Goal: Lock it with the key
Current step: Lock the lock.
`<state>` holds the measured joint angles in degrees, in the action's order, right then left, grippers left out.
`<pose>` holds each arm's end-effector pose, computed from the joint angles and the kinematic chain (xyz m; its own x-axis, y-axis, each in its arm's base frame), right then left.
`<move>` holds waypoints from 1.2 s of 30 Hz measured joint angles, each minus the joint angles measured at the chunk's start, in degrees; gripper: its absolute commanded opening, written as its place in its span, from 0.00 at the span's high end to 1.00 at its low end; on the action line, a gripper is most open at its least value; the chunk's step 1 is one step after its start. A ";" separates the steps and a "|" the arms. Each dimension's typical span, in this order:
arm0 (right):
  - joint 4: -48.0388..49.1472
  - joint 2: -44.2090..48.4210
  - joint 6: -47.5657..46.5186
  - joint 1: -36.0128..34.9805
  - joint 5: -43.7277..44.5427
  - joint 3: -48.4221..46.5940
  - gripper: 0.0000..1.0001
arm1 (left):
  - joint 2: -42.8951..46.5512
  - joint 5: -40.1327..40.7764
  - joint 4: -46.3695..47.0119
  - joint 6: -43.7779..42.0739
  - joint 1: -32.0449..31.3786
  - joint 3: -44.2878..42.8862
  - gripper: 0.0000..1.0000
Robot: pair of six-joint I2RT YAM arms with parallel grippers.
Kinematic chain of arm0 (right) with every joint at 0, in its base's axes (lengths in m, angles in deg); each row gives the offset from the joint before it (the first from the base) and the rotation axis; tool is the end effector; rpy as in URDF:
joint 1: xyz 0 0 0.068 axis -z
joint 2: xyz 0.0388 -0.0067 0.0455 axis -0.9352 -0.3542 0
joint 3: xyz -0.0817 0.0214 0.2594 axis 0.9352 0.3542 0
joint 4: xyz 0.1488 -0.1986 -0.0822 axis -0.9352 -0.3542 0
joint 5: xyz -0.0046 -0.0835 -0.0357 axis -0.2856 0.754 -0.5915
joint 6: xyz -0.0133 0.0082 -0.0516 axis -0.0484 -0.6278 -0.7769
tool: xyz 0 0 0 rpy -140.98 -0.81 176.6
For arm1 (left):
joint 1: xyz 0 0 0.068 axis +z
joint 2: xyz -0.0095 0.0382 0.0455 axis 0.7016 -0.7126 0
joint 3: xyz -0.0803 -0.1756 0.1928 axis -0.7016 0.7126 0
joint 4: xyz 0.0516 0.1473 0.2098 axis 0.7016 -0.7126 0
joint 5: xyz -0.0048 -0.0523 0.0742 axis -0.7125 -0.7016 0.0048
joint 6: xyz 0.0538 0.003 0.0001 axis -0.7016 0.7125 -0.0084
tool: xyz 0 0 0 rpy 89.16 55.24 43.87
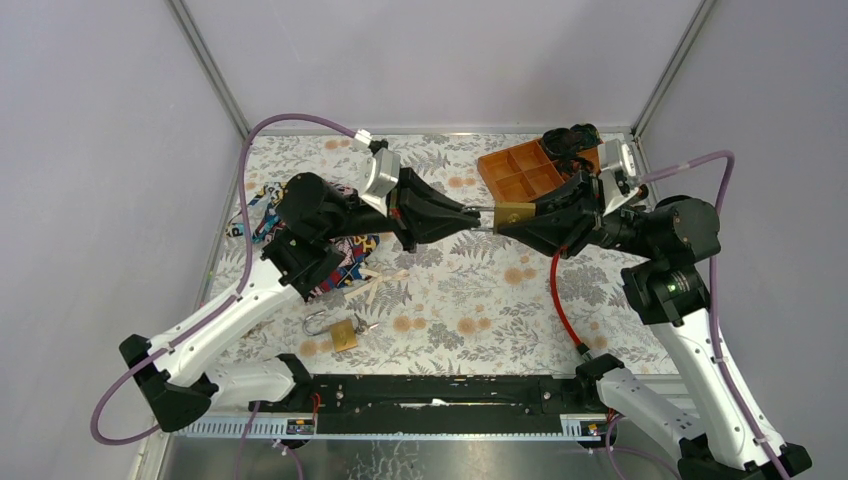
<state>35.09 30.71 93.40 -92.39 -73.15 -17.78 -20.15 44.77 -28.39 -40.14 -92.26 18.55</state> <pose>0.1222 0.0849 0.4819 0.0906 0.2583 -0.9618 -0.9913 0.1158 -0.0623 0.1491 -0.2013 0.4710 0.0041 -0.2745 -0.9616 0.9968 -0.0755 0.0258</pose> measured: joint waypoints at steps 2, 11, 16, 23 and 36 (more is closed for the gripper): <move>0.90 0.00 0.57 0.09 1.51 0.37 1.00 | -0.68 2.25 0.26 -0.20 -0.17 -0.66 1.00; 2.80 0.20 2.71 0.98 8.50 0.94 1.00 | -4.83 10.58 3.58 -0.42 -1.55 -3.50 1.00; -0.61 0.81 2.19 0.98 8.96 -0.28 1.00 | -4.50 11.91 4.13 -0.72 -2.51 -2.71 1.00; -6.47 1.11 -1.68 -0.02 5.92 -2.40 1.00 | -2.36 7.34 3.34 -1.51 -2.47 -1.20 1.00; -14.19 0.57 -4.57 -1.57 2.49 -2.40 1.00 | -0.35 -3.28 -6.71 -3.21 -0.24 -0.52 0.68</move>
<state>20.90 31.28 88.83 -93.96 -70.66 -20.18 -20.50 41.49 -35.10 -43.35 -92.50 18.02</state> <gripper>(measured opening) 0.285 0.255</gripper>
